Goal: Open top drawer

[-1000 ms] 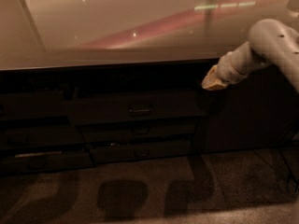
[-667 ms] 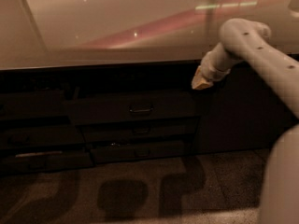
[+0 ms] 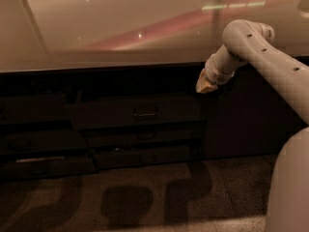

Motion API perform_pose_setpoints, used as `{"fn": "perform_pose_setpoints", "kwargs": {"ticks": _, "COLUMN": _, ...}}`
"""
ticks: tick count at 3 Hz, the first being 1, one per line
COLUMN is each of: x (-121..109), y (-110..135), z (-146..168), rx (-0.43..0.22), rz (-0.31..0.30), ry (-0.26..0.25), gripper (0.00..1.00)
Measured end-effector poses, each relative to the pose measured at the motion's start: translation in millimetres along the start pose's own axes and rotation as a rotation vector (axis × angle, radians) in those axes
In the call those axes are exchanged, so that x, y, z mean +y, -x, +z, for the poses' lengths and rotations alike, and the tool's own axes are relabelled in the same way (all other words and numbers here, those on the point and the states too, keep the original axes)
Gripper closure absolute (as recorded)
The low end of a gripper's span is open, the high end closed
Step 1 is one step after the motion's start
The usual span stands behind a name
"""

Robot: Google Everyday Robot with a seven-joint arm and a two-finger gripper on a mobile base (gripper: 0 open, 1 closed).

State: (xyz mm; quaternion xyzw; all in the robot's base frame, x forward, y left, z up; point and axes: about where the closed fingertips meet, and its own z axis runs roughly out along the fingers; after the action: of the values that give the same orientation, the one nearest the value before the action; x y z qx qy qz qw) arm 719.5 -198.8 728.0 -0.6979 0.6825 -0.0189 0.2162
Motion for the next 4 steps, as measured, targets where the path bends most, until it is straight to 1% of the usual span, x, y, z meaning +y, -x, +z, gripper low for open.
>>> {"fn": "perform_pose_setpoints", "kwargs": {"ticks": 1, "x": 5, "y": -1, "z": 1, "rx": 0.006, "rz": -0.017, "ry": -0.013, "gripper": 1.0}}
{"fn": "perform_pose_setpoints", "kwargs": {"ticks": 2, "x": 12, "y": -7, "z": -13, "rx": 0.033, "rz": -0.09, "ry": -0.082, "gripper": 1.0}}
{"fn": "perform_pose_setpoints", "kwargs": {"ticks": 3, "x": 19, "y": -6, "z": -7, "rx": 0.044, "rz": -0.165, "ry": -0.188, "gripper": 1.0}}
{"fn": "perform_pose_setpoints", "kwargs": {"ticks": 4, "x": 19, "y": -6, "z": -7, "rx": 0.044, "rz": -0.165, "ry": -0.187, "gripper": 1.0}}
